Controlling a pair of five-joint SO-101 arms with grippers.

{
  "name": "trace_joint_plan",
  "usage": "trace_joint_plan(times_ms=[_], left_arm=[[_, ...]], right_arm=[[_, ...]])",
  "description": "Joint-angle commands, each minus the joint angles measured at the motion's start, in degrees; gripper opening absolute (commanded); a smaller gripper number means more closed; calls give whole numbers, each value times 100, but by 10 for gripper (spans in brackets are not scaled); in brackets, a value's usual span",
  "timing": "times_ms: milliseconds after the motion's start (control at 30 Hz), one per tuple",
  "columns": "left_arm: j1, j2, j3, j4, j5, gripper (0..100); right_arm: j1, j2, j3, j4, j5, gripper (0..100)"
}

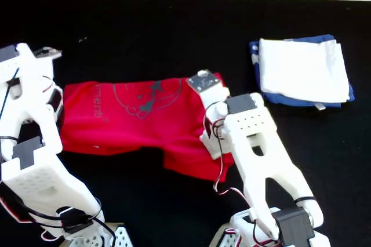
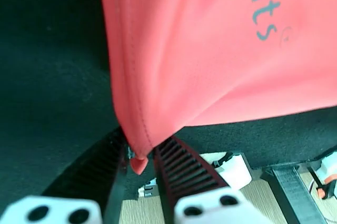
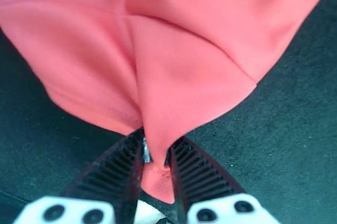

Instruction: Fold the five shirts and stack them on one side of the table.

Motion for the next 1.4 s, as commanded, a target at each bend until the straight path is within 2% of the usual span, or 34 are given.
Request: trace_joint_plan(times_ms=[0,167,300,367,500,567,700,800,867,900,933,1000,1100,1233,1367], left_arm=[[57,-338,374,-510,-44,8],[22,-338,549,-853,-53,8],[22,-391,462,-835,-62,11],[4,-391,233,-607,-70,32],[13,-391,-558,149,-70,162],[-4,-400,-1024,281,-70,197],[-136,-391,-2026,299,-70,183],[-22,-330,-2527,299,26,141],[242,-286,-2510,88,422,24],[418,-189,-2448,-62,651,0],[620,-66,-2413,-211,818,26],[963,295,-2413,-501,1002,5],[1209,980,-2422,-1371,1433,9],[1103,1754,-2431,-2558,1776,9],[875,2220,-2431,-2998,1767,9]], right_arm=[[-57,-180,110,-66,26,5],[-31,-180,523,-462,26,5],[-57,-215,567,-418,26,8],[-57,-224,505,-198,26,39],[-57,-224,-224,365,35,141],[-57,-224,-752,681,35,149],[-40,-224,-1859,1130,35,149],[-22,-154,-2422,910,35,143],[-40,-22,-2519,382,35,80],[-40,127,-2554,136,35,26],[-40,330,-2571,-92,35,0],[-22,813,-2633,-453,35,29],[-22,1604,-3073,-822,35,29],[-22,2659,-3978,-1253,35,29],[-22,3767,-4734,-1464,26,29]])
